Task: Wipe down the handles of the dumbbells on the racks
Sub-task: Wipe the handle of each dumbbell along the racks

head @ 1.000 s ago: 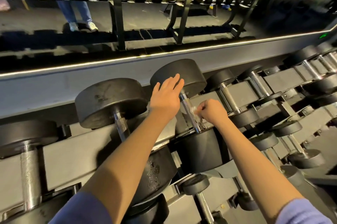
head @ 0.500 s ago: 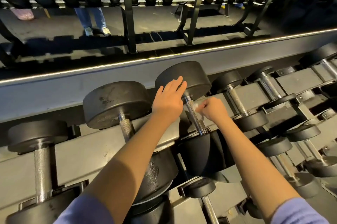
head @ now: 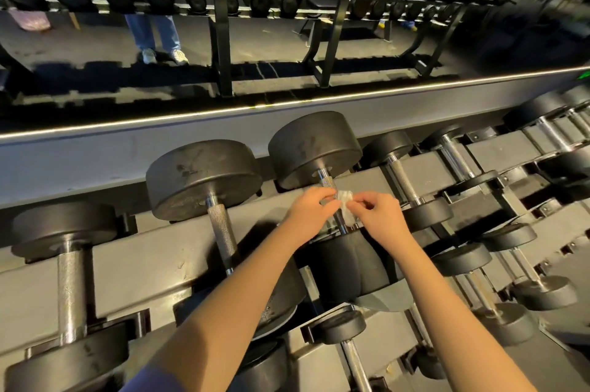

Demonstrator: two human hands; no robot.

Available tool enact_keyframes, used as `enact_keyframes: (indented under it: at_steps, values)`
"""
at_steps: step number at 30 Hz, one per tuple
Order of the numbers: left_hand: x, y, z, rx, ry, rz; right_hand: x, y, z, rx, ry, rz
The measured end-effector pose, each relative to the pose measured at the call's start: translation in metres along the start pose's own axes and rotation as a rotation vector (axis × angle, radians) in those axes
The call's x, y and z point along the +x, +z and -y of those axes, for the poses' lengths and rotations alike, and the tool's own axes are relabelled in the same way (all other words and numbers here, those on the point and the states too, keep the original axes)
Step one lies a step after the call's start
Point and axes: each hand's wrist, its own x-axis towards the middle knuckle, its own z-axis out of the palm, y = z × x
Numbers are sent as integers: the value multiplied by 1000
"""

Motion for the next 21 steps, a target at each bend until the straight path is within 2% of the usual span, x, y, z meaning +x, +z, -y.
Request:
enact_keyframes:
  at_steps: [2,4,7,12,17,21]
  values:
    - [0,8,-2,-173,-24,10,-3,2,2,42,-38,0]
    - [3,11,-4,-266,-32,-64,-4,3,2,79,-38,9]
    - [11,10,-1,-180,-84,-213,-6,4,-7,55,-26,45]
    - [28,9,9,-73,-195,-429,-16,16,-29,-295,-62,-176]
    - [45,17,9,27,-234,-438,-12,20,-25,-366,14,-233]
    - [58,15,9,90,-246,-402,-11,21,-28,-431,63,-217]
